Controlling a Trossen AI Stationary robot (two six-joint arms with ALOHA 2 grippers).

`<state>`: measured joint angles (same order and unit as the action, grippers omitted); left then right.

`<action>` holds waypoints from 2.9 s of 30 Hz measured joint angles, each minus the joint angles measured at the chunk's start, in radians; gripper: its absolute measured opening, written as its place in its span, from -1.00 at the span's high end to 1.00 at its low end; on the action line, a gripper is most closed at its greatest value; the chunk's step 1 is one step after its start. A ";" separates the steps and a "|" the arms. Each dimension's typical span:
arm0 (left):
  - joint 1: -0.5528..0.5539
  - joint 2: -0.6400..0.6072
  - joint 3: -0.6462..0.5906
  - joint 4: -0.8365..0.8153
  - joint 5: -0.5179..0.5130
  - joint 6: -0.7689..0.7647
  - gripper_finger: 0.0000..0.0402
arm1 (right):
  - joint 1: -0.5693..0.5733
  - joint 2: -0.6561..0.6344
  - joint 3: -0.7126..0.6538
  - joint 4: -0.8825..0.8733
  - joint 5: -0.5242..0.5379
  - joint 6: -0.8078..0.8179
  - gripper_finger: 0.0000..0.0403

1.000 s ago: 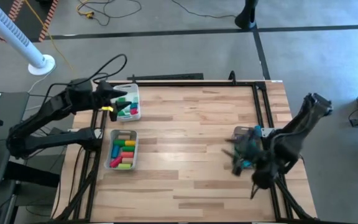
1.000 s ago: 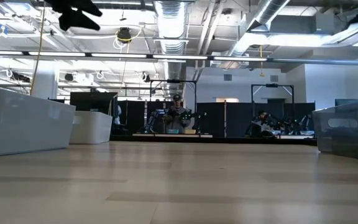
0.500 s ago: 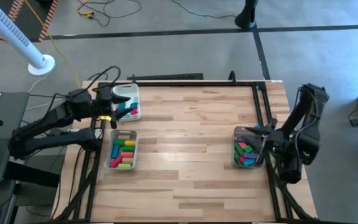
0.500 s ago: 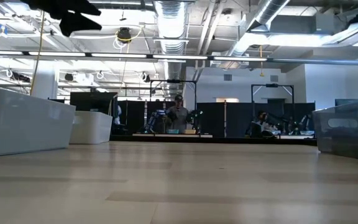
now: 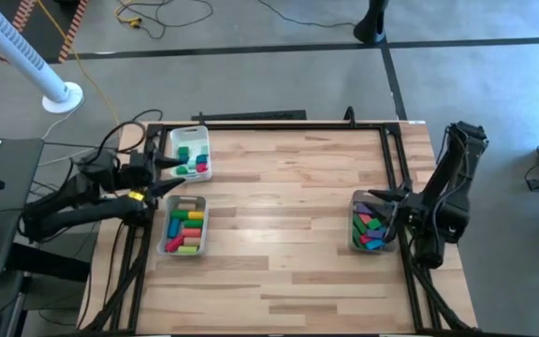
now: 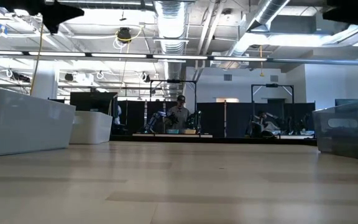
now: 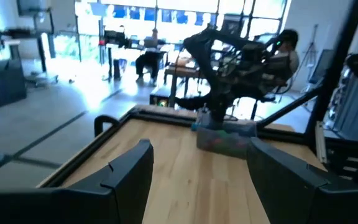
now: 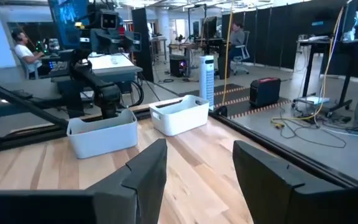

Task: Sort blocks by size
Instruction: Return to Home Position

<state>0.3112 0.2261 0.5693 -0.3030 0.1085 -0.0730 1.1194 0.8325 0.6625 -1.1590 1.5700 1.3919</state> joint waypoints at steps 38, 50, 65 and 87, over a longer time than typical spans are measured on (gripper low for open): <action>-0.006 -0.210 -0.017 -0.363 0.073 -0.230 -0.22 | -0.095 0.276 -0.016 0.890 -0.183 -0.389 0.08; -0.006 -0.210 -0.017 -0.328 0.100 -0.211 -0.22 | -0.176 0.208 -0.015 1.800 -0.696 -1.603 0.08; -0.007 -0.215 -0.234 0.048 0.174 -0.185 -0.22 | -0.175 -0.344 -0.419 1.620 -0.573 -1.456 0.08; -0.007 -0.214 -0.487 0.343 0.333 -0.078 -0.22 | -0.257 -0.831 -0.654 1.547 -0.575 -1.569 0.08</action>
<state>0.3038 0.0116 0.0822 0.0396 0.4414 -0.1513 0.8623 0.0013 0.0086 0.3882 0.9951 -0.1771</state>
